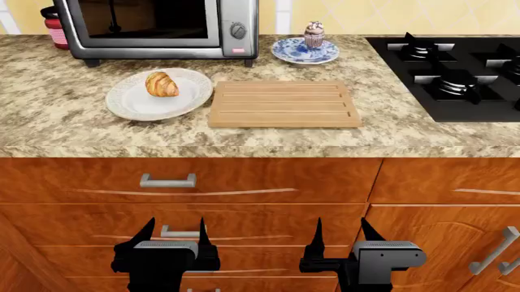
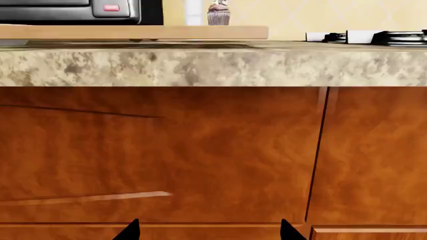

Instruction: From the different types of pastries on the counter, select a croissant and place it on the cutting board. Then retrieve a jar of jam from the cabinet and place it alongside the croissant on the cutting board.

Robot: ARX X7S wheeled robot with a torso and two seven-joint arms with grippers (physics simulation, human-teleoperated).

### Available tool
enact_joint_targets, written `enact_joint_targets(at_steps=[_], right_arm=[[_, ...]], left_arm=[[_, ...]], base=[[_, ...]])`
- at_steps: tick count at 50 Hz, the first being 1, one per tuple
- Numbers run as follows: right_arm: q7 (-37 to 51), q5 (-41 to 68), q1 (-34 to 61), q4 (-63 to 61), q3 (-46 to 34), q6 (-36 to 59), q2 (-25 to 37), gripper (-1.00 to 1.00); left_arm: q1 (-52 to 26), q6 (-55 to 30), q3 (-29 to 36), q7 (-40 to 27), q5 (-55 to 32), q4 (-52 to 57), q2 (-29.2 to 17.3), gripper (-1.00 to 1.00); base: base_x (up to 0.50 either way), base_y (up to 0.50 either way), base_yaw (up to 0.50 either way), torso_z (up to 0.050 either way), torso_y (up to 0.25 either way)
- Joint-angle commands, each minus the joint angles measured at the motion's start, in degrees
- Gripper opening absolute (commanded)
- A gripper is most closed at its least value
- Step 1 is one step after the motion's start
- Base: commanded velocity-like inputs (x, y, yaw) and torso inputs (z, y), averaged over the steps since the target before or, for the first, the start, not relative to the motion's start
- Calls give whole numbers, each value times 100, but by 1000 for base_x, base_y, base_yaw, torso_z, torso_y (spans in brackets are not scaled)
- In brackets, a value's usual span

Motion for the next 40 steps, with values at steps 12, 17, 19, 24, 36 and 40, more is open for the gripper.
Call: enact_joint_targets(at_steps=[12, 17, 19, 24, 36, 40], right_arm=[[359, 208, 19, -23, -344, 103, 272, 100], [409, 249, 17, -28, -414, 102, 328, 100], [428, 263, 14, -28, -438, 95, 348, 100], [473, 287, 11, -27, -496, 77, 393, 100], [565, 350, 18, -31, -603, 66, 479, 100], [591, 369, 19, -38, -636, 68, 505, 100]], left_arm=[[-23, -71, 333, -287, -291, -11, -267, 100], [-23, -76, 390, -330, -368, -7, -317, 100], [-20, -78, 410, -350, -390, 0, -335, 100], [-20, -78, 458, -390, -443, 5, -377, 100], [-37, -73, 551, -471, -526, -2, -456, 100], [-40, -92, 569, -482, -568, 0, -473, 100]], base=[[0, 109, 0, 0, 0], [0, 277, 0, 0, 0], [0, 275, 0, 0, 0], [0, 276, 0, 0, 0], [0, 277, 0, 0, 0], [0, 275, 0, 0, 0]])
